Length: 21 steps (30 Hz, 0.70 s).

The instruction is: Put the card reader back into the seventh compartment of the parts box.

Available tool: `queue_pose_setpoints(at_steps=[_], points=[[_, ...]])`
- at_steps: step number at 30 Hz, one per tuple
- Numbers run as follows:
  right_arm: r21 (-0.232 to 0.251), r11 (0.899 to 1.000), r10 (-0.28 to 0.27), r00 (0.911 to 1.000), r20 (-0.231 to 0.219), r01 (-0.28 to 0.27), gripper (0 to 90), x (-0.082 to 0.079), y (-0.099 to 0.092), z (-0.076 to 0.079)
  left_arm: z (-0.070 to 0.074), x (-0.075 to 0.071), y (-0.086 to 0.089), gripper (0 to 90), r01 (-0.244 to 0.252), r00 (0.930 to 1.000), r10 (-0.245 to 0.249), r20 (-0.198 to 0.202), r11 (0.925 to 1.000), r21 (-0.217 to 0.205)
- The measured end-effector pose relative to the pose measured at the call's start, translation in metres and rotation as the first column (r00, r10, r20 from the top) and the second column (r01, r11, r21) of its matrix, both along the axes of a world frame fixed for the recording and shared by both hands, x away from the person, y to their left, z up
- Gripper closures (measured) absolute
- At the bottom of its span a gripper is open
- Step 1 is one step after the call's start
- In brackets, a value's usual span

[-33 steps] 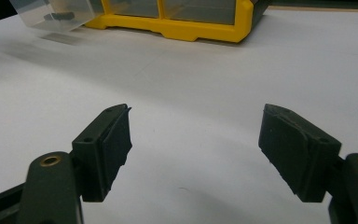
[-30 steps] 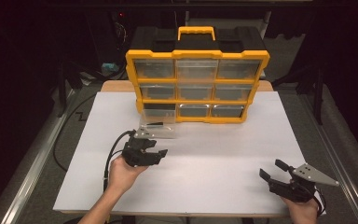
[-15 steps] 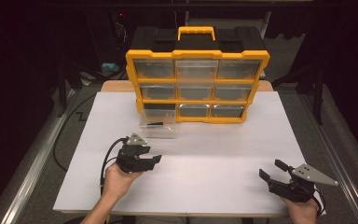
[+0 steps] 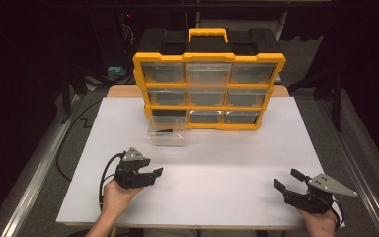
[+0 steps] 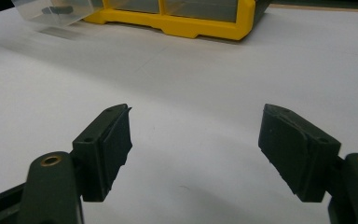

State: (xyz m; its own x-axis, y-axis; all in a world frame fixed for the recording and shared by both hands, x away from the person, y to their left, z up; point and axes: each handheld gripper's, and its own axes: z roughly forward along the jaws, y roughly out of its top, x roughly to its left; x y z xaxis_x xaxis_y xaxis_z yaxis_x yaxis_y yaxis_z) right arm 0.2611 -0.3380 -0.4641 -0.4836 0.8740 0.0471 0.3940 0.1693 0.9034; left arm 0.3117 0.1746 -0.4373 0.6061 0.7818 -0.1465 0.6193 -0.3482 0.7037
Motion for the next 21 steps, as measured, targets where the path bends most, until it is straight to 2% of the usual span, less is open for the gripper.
queue_pose_setpoints(at_steps=[10, 15, 21], points=[[-0.008, 1.0, 0.002, 1.0, 0.002, -0.002, 25.8, 0.0, 0.001, 0.0, -0.009, -0.007, 0.02, 38.1, -0.045, 0.9986, 0.045, 0.028, 0.9989, -0.015], [-0.026, 1.0, 0.011, 0.9999, 0.007, -0.01, 25.9, 0.0, 0.002, 0.0, -0.012, -0.013, 0.035, 37.3, -0.09, 0.9945, 0.092, 0.051, 0.9952, -0.038], [-0.021, 1.0, 0.006, 1.0, 0.005, -0.006, 25.9, 0.0, 0.002, 0.0, -0.016, -0.02, 0.051, 36.0, -0.138, 0.9873, 0.141, 0.073, 0.9894, -0.046]])
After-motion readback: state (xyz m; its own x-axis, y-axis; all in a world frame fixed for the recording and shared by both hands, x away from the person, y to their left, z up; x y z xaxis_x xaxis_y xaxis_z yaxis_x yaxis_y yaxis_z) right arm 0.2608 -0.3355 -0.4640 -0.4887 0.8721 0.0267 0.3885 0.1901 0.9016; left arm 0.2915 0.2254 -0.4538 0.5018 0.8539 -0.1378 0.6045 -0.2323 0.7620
